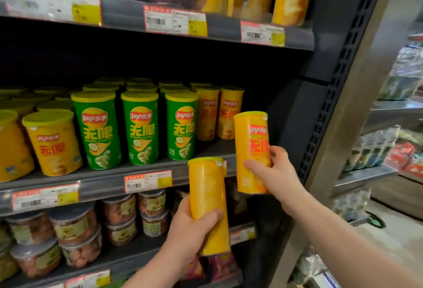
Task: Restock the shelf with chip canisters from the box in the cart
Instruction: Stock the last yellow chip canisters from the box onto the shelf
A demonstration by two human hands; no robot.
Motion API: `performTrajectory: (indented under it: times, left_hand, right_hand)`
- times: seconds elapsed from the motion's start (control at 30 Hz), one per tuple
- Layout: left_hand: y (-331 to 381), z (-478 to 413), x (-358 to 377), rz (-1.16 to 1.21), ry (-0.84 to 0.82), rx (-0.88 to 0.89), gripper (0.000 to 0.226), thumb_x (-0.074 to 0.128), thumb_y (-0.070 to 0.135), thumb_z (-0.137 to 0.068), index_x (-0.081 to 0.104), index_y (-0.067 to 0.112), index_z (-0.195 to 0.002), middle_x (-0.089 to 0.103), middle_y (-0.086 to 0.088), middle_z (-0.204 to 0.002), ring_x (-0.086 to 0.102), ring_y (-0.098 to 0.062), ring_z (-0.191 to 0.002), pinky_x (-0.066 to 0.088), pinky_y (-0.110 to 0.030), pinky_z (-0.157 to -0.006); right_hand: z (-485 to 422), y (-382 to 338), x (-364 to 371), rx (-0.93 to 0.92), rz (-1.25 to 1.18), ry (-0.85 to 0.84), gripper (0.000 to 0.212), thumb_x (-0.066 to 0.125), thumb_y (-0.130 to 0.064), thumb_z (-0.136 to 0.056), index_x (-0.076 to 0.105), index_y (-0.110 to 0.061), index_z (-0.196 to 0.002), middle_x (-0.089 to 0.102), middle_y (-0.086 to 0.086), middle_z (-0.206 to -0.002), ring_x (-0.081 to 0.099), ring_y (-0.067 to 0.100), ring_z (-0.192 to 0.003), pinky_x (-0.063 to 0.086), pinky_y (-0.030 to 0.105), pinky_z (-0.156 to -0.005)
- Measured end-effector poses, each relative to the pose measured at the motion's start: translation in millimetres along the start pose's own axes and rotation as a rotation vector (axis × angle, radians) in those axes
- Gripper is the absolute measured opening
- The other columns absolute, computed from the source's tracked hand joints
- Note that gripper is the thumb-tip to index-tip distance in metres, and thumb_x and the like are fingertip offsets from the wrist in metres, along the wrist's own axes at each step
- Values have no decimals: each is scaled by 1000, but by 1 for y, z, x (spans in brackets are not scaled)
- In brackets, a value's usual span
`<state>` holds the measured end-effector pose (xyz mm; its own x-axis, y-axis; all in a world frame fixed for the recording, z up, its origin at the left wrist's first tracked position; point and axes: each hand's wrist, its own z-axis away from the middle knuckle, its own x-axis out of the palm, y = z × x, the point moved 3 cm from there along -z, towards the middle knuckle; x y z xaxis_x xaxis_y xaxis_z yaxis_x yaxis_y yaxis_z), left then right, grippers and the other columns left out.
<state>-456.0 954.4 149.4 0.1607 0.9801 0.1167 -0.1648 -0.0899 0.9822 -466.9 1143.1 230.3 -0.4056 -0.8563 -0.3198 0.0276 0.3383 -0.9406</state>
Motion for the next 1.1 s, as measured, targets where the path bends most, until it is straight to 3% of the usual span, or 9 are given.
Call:
performTrajectory:
  times: [0.1,0.17,0.33,0.53,0.7,0.9,1.1]
  left_hand:
    - [6,-3,19,42,55,8,39,75,27,-79,45,35,-103,62,3,-102,63,-18,-90,52,-36,-72]
    - [10,-4,27,67,111,22,35,75,27,-80,45,35,-96,61,4,-101,62,-17,-90,51,-33,-70]
    - [16,-1,34,89,239,44,27,69,24,-84,46,36,-92,62,5,-100,62,-15,-89,49,-30,-67]
    - [23,-1,30,93,321,66,41,80,35,-66,50,35,-93,65,3,-101,65,-21,-93,53,-40,-79]
    - [30,-15,27,94,284,90,30,72,16,-81,52,32,-96,67,-1,-100,66,-20,-89,51,-34,-67]
    - [38,-29,27,114,235,123,42,80,24,-70,52,34,-99,67,0,-99,66,-19,-88,49,-31,-63]
    - [48,-42,28,124,156,145,32,73,18,-82,51,35,-96,65,4,-98,64,-18,-89,51,-33,-67]
  right_hand:
    - [-34,-7,-10,-53,-3,-25,76,73,-34,-80,29,-21,-140,53,3,-125,57,19,-99,51,28,-72]
    - [-55,-11,-11,-75,1,-35,77,73,-35,-79,29,-21,-140,50,3,-128,55,21,-102,51,25,-70]
    - [-97,-12,-5,-130,-2,-45,84,73,-42,-78,23,-22,-142,44,7,-137,50,28,-119,44,42,-97]
    - [-122,-8,11,-161,6,-86,86,74,-32,-79,21,-16,-144,42,10,-140,47,29,-124,40,39,-98]
    - [-130,0,17,-171,52,-71,86,76,-26,-78,23,-12,-144,45,13,-138,48,31,-123,39,33,-92]
    - [-138,4,21,-161,114,-48,84,77,-26,-77,25,-11,-141,47,15,-135,50,33,-121,42,37,-93]
    - [-133,8,14,-150,121,-29,88,78,-32,-75,24,-15,-143,37,10,-142,44,28,-127,41,39,-99]
